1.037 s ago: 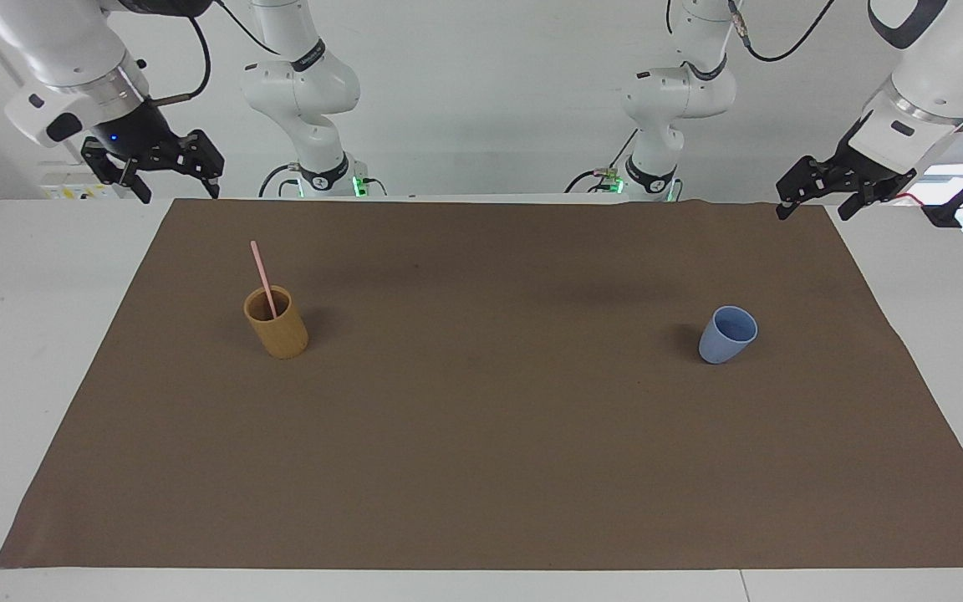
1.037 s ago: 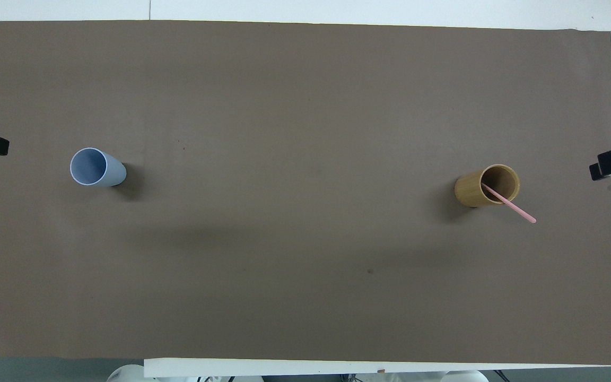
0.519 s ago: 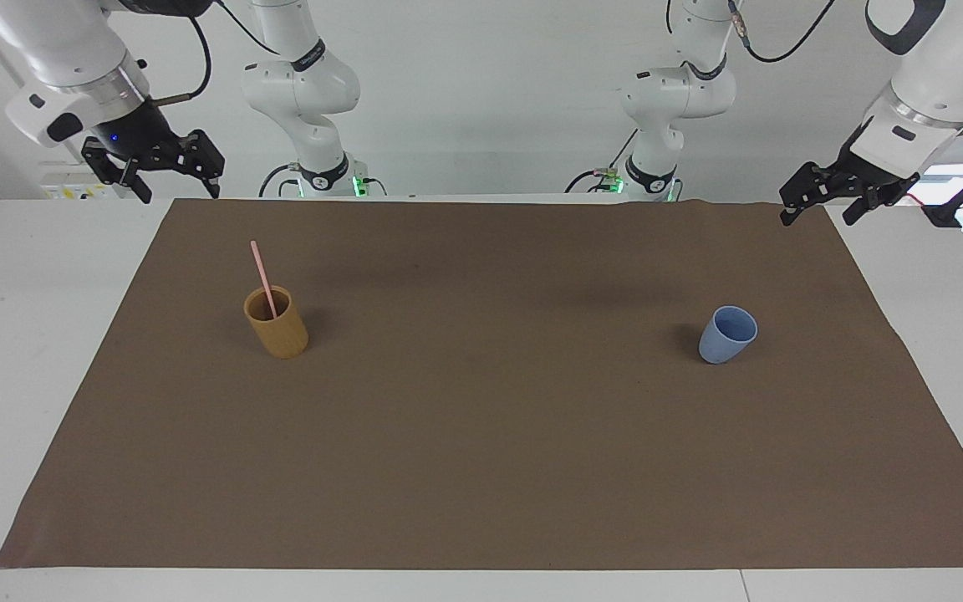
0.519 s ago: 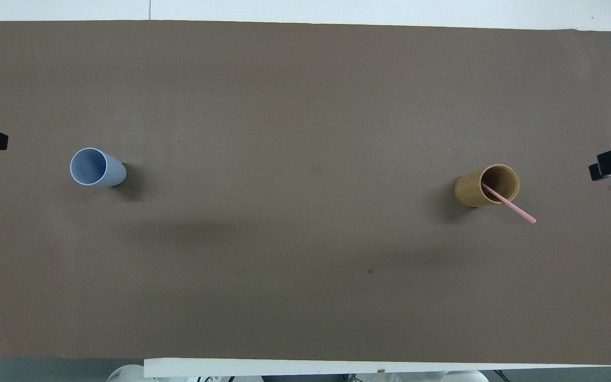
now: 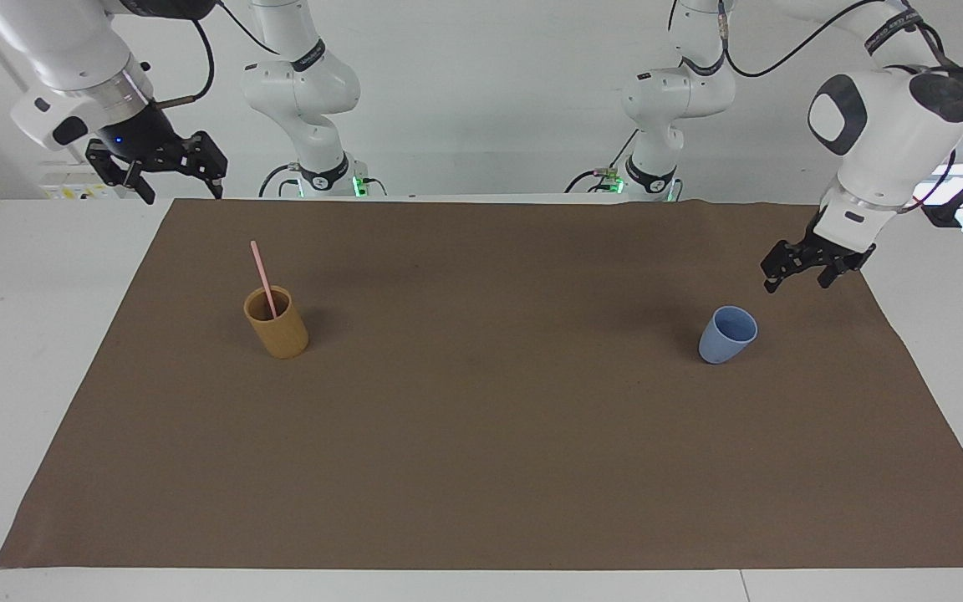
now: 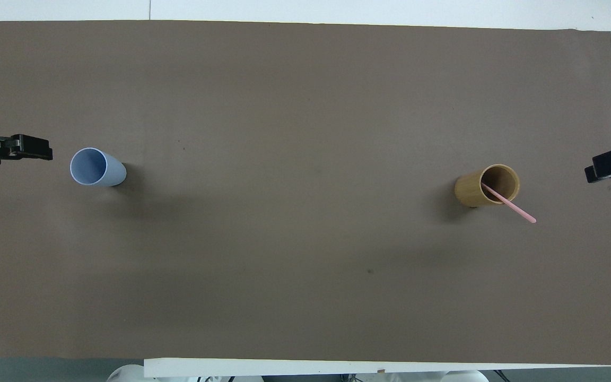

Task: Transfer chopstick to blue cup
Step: 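Grasp the blue cup with the left gripper while the right gripper grasps the chopstick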

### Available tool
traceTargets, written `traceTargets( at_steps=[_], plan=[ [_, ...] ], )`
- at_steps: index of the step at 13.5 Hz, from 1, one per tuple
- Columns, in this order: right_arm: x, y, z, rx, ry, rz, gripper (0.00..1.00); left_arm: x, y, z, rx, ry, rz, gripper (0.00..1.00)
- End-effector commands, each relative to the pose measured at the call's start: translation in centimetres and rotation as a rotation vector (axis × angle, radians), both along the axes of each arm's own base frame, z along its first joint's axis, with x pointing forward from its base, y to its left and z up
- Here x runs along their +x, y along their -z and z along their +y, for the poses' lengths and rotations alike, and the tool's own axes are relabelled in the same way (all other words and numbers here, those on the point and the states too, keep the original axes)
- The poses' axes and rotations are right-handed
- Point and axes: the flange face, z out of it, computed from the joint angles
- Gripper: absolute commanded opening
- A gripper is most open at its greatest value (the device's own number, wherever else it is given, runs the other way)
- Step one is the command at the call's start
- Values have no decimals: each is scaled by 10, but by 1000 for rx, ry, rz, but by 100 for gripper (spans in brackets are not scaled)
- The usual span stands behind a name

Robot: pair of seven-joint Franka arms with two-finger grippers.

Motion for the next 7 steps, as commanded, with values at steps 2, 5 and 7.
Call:
traceTargets(
  at_steps=[2, 5, 7],
  plan=[
    [-18, 63, 20, 25, -32, -63, 100, 1, 56, -3, 7, -5, 6, 100],
    [-17, 133, 24, 35, -140, -48, 100, 6, 95, -6, 1, -32, 6, 85],
    [-17, 170, 20, 44, -169, 7, 99, 1, 109, -14, 0, -56, 32, 0]
  ],
)
